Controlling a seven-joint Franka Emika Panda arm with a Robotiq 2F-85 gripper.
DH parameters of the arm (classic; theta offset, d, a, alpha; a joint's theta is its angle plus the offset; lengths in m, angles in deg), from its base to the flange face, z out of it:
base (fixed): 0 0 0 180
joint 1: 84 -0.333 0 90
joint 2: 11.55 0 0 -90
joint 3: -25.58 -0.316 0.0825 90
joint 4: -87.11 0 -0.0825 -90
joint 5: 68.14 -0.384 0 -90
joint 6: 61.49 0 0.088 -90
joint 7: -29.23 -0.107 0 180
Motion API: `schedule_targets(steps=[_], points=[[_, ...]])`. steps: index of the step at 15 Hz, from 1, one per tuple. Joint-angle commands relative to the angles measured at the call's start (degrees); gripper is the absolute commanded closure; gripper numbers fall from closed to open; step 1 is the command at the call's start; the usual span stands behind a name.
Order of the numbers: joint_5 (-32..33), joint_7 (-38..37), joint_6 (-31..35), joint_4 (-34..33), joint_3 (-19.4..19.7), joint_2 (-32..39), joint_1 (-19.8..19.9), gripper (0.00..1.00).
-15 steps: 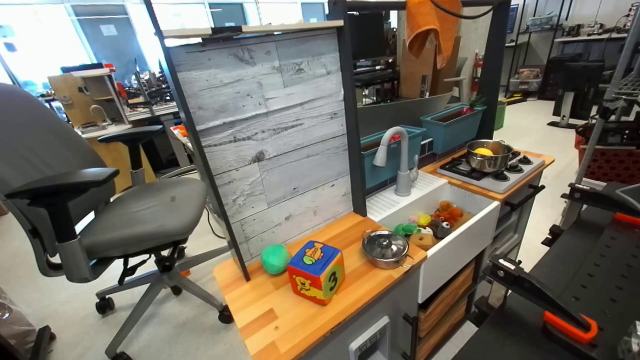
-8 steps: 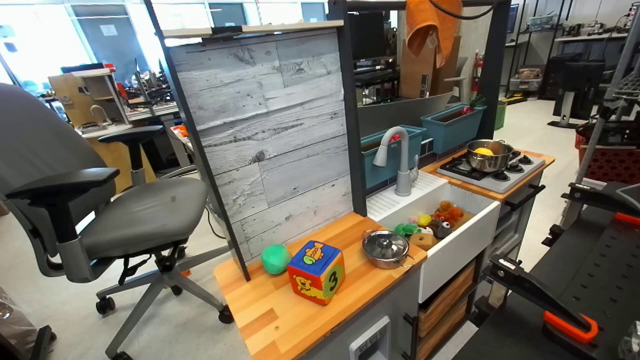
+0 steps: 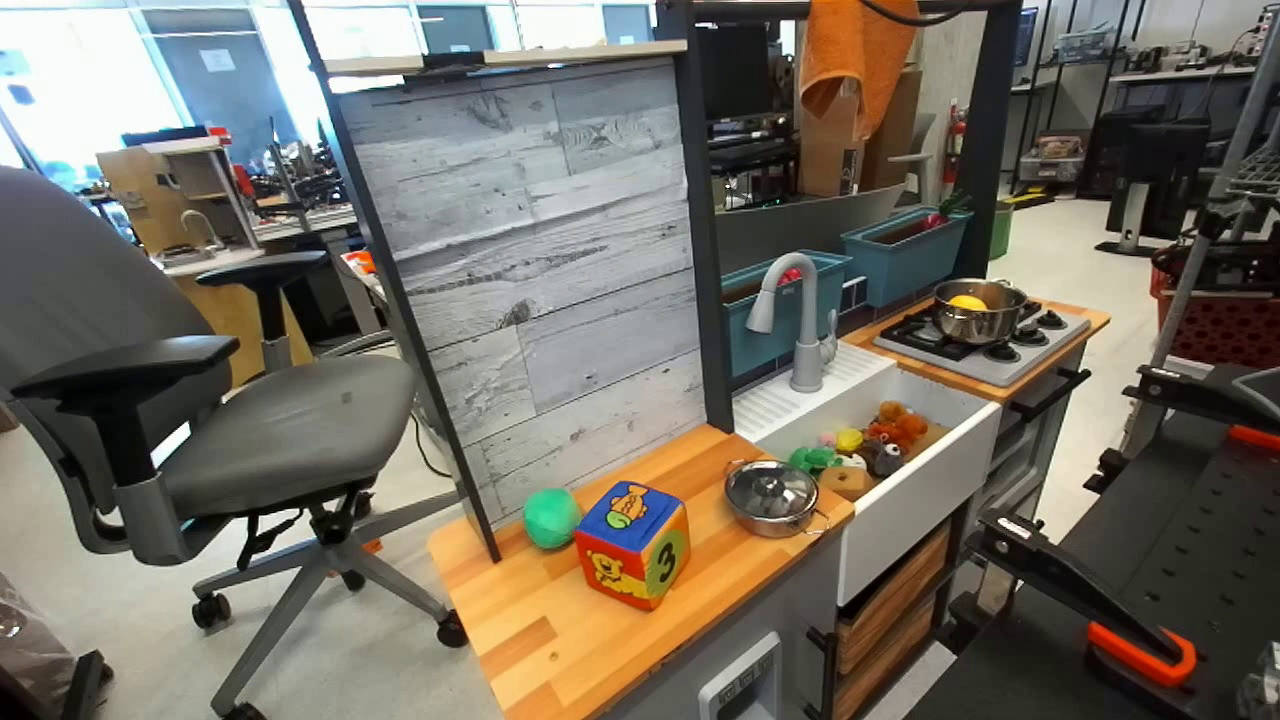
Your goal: Pick up the towel and put it on the rack
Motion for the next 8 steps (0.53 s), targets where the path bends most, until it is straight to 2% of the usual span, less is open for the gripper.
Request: schedule_targets(steps=[1, 2, 8], points=[[2.3, -1.2, -2.7, -2.2, -1.9, 1.7, 1.1, 0.07], [2.2, -1.2, -2.5, -2.0, -2.1, 1.6, 1.1, 0.01], [2.1, -1.1, -1.9, -1.6, -3.2, 1.3, 1.2, 0.0]])
